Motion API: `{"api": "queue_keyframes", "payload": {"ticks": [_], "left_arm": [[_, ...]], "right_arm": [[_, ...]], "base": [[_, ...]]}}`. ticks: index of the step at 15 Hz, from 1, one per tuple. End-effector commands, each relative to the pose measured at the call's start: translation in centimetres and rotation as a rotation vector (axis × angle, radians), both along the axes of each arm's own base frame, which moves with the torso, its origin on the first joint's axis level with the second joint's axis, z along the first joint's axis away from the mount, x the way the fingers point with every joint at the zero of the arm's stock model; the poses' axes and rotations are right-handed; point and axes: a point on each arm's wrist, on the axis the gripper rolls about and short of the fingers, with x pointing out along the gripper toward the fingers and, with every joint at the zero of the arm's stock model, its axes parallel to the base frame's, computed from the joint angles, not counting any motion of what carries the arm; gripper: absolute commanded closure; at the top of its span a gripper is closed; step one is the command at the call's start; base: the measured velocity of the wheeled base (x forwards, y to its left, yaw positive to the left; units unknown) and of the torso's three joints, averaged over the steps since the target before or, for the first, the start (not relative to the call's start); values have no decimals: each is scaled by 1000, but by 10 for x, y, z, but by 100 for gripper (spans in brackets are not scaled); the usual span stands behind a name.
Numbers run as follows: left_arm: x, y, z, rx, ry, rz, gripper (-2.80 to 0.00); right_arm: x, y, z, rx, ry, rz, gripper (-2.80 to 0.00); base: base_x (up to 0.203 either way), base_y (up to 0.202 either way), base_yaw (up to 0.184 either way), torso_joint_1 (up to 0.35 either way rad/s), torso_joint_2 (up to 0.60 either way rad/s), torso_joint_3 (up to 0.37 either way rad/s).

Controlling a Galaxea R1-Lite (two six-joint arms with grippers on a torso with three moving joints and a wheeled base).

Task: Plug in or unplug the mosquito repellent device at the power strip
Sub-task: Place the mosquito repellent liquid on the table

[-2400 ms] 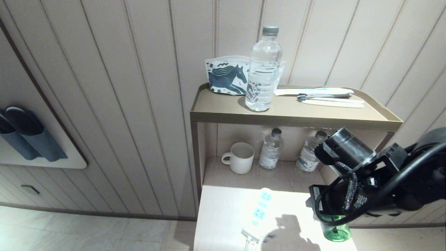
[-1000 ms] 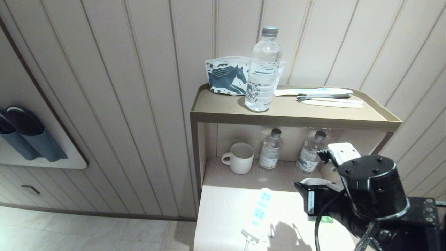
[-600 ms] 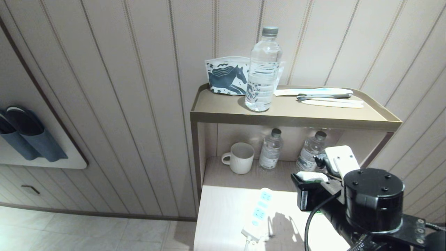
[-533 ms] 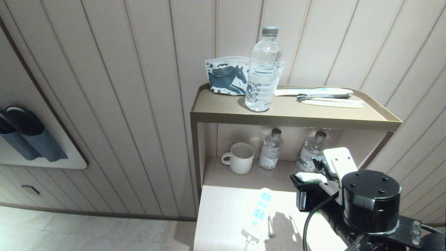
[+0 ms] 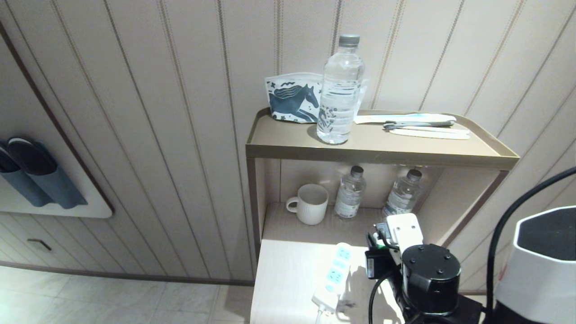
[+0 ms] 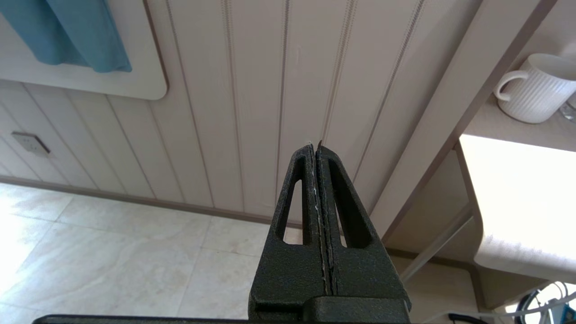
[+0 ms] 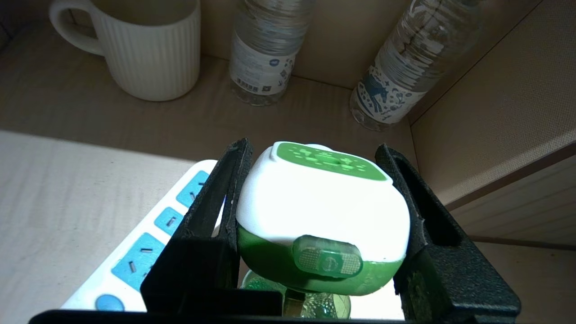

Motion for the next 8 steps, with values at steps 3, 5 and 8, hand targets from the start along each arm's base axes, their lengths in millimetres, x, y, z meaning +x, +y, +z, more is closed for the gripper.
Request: {"api": "queue_keyframes", "payload": {"ticks": [3,5,8], "left_arm": [[0,0,0,0,3,1,0],[0,0,0,0,2,1,0],[0,0,0,0,2,1,0]], "right_arm": [[28,-12,-15,-9,-1,-99,0],[35,-29,-14,-6,2,-150,0],[27,-31,-17,-16,26,-129,0]], "base": [[0,0,0,0,0,0],[0,0,0,0,0,0],[0,0,0,0,0,0]]}}
